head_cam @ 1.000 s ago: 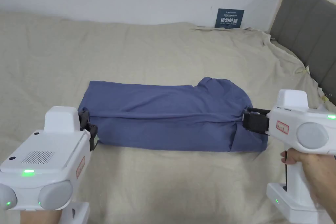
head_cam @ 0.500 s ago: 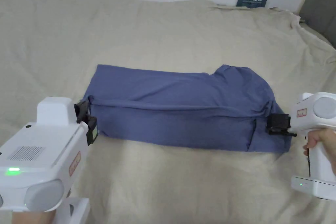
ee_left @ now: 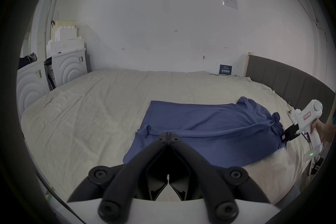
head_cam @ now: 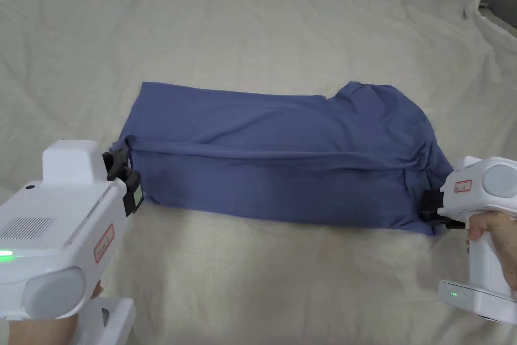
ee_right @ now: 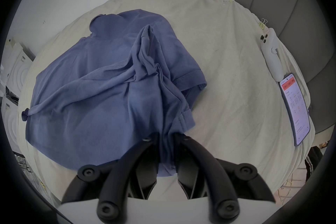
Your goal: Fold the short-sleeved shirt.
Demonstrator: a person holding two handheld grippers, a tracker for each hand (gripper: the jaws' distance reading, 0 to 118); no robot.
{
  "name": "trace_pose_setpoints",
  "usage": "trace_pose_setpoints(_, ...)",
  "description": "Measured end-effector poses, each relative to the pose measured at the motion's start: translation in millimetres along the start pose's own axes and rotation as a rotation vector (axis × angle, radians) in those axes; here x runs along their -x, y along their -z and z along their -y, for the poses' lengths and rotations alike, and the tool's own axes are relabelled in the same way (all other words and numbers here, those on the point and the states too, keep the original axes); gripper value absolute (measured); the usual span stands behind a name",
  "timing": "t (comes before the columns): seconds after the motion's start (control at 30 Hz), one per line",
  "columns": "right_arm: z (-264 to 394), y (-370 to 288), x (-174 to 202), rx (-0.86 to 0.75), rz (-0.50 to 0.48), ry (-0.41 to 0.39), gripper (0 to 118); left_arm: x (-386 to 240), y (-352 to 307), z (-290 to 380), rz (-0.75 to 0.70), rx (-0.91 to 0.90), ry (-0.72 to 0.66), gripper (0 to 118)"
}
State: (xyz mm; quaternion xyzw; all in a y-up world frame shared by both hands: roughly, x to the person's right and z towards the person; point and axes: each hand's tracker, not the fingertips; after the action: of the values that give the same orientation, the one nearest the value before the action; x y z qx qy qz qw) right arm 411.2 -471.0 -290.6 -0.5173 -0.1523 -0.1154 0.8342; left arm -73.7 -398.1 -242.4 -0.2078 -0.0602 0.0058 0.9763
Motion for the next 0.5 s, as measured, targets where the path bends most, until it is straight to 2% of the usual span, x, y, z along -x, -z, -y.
trace_pose_setpoints(0.13,-4,-8,-4,0.002,-0.025,0.01,10,2,7,-5,-0.015,0.033,-0.046,0)
trace_pose_setpoints(0.2,-4,-15,-5,-0.009,-0.037,0.012,10,7,16,-15,-0.019,0.105,-0.074,9)
trace_pose_setpoints(0.23,-5,-19,-4,-0.013,-0.042,0.012,10,12,23,-20,-0.031,0.144,-0.086,18)
trace_pose_setpoints(0.3,-6,-24,-3,-0.021,-0.054,0.001,10,23,37,-33,0.004,0.218,-0.118,67)
trace_pose_setpoints(0.37,-8,-28,-2,-0.032,-0.05,-0.017,10,35,55,-48,0.008,0.349,-0.172,104)
trace_pose_setpoints(0.5,-9,-36,0,-0.044,-0.055,-0.037,10,52,81,-69,0.038,0.414,-0.173,105)
